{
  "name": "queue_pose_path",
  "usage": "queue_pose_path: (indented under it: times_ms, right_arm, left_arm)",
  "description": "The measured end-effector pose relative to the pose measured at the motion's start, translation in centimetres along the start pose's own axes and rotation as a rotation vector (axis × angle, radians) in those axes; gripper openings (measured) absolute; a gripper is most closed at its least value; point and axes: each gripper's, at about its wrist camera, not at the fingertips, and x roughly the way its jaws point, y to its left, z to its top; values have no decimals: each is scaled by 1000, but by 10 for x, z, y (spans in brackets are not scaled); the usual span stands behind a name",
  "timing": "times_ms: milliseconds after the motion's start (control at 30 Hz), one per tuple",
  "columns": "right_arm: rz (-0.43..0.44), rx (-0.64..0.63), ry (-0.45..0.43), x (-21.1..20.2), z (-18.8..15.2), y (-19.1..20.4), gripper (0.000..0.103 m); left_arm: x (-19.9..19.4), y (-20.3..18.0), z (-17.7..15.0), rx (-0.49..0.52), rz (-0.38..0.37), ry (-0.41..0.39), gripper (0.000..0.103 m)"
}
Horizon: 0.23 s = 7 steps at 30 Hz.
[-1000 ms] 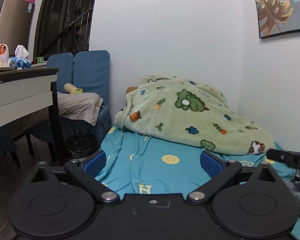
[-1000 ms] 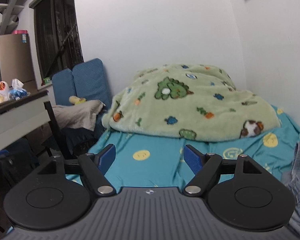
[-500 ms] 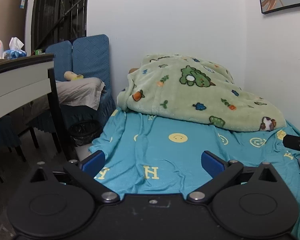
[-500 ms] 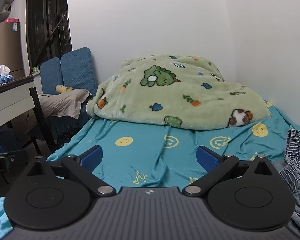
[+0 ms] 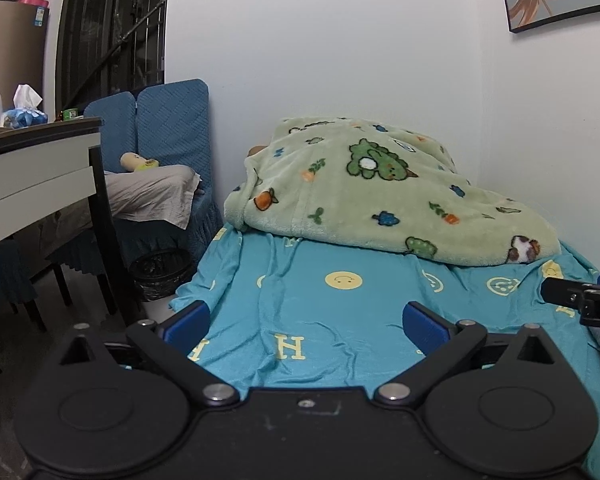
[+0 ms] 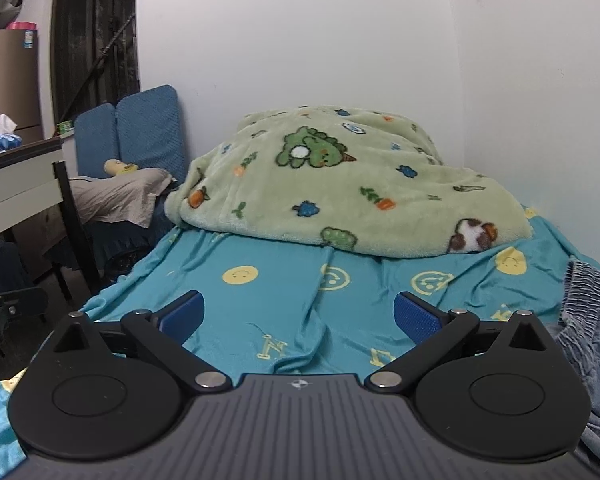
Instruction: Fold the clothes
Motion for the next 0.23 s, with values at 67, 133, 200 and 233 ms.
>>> queue_pose_path:
  times_ms: [67,133,200,233]
  right_arm:
    - [2,0,-2,-1,0,0,103]
    - [2,-6,-8,-3,1,1,103]
    - [1,-14,-13,-4,1,3,103]
    - [1,-19,-15,-5,1,4,103]
  left_arm:
    - [0,0,0,1,4,-1,103]
    - [0,1,0,-3,5,1,103]
    - [-1,1,-1,-10,8,3,103]
    - [-1,1,-1,-12,8,7,103]
